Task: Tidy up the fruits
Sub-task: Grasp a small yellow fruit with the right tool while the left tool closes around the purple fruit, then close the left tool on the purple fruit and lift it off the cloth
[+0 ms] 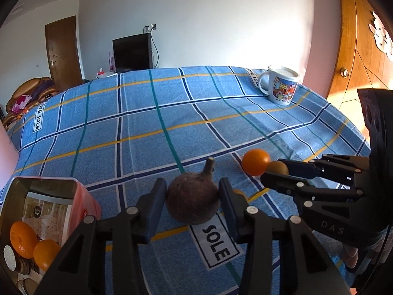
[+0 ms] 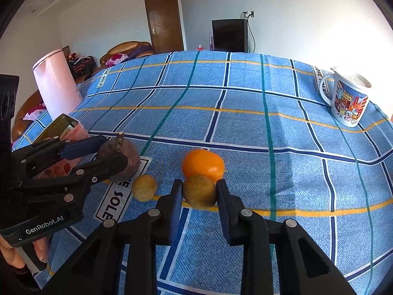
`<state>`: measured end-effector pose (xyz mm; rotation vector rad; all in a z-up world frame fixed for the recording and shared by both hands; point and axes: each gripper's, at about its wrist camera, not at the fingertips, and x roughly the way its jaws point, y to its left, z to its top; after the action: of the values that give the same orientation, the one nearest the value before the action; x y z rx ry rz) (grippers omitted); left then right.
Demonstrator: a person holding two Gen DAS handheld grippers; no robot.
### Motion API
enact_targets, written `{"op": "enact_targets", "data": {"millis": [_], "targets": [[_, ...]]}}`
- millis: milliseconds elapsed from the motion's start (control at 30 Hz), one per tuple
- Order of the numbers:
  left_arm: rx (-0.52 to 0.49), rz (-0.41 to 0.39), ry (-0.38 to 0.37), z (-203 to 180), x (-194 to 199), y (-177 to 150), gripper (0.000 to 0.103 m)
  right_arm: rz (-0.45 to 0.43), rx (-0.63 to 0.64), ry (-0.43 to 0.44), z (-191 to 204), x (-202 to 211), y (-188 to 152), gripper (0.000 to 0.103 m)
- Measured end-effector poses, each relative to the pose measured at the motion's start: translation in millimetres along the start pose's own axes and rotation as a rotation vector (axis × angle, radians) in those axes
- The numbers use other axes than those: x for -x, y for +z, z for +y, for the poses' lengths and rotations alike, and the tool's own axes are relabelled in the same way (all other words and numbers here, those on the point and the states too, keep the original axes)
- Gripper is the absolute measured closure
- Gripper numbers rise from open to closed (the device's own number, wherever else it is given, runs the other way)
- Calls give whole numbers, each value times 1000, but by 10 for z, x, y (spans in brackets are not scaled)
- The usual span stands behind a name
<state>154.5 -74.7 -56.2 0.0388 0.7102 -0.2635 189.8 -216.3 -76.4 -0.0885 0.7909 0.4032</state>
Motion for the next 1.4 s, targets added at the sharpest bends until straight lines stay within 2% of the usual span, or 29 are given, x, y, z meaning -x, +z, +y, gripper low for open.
{"op": "enact_targets", "data": {"millis": [233,367,400,500,667,1100,1400], "targets": [[-5,2,2,-11,6,-13,58,-32,-2,1,-3,55,-4,74],[2,19,8,-5,-48,4,45,-31,-1,-2,2,54,-4,74],[3,30,-4,-5,-76,9,45,-31,-2,-2,2,55,-5,74],[-30,41,-22,-74,-95,6,53,-30,-3,0,-1,53,-5,74],[-46,33,-12,-116,-61,-13,53,-45,-3,3,-6,80,-6,74],[-56,-139,13,-142,278,-53,54,-173,31,19,68,317,-41,74],[-44,-228,27,-103,444,-83,53,-246,46,21,100,441,-69,74]]}}
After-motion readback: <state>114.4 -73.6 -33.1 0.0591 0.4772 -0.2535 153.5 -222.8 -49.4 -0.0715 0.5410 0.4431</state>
